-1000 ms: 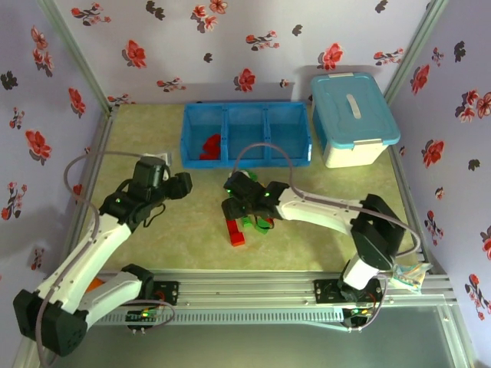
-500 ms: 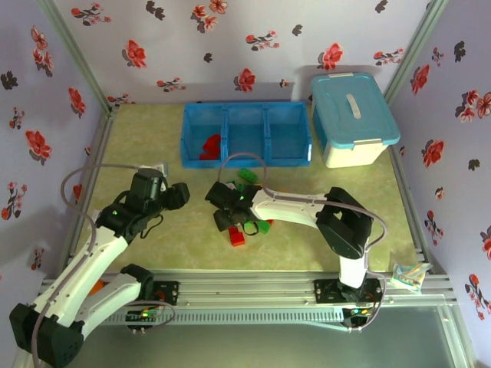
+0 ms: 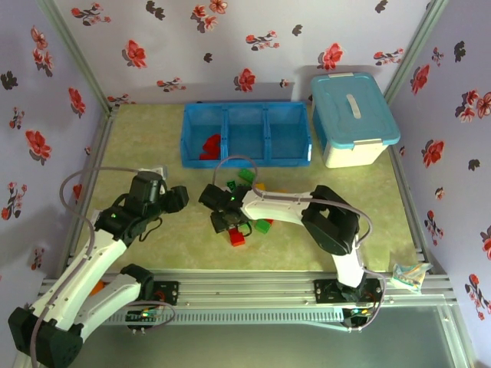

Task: Sort the legos into containers by color
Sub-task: Pick up the lego from the bottom-center of the table.

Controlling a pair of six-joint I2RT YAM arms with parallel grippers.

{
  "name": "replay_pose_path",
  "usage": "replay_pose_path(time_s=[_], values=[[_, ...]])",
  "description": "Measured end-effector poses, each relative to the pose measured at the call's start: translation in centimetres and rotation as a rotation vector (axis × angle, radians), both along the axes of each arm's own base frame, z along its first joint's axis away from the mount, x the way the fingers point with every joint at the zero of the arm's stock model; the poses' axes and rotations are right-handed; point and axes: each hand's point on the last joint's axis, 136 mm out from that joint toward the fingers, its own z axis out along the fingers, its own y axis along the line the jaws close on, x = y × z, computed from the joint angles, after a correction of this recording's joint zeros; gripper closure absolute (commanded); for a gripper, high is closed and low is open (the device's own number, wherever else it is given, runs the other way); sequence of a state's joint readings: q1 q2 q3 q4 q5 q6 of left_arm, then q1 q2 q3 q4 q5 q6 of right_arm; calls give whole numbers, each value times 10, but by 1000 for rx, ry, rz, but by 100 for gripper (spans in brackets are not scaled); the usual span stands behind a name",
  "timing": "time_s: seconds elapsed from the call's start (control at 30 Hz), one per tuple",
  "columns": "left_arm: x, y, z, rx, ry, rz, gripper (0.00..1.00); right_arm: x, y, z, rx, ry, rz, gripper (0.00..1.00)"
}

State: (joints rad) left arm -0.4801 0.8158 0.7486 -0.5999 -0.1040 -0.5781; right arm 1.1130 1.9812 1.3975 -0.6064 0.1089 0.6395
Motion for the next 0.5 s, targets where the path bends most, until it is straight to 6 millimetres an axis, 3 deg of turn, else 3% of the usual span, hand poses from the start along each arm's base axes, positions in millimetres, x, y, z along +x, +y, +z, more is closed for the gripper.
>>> replay_pose_path(time_s=[0.2, 0.5], values=[[0, 0, -1, 2, 3, 0, 41, -1, -9, -15, -83, 20, -3, 49], [-2, 1, -8, 10, 17, 0, 41, -2, -7, -13, -141, -1, 9, 72]])
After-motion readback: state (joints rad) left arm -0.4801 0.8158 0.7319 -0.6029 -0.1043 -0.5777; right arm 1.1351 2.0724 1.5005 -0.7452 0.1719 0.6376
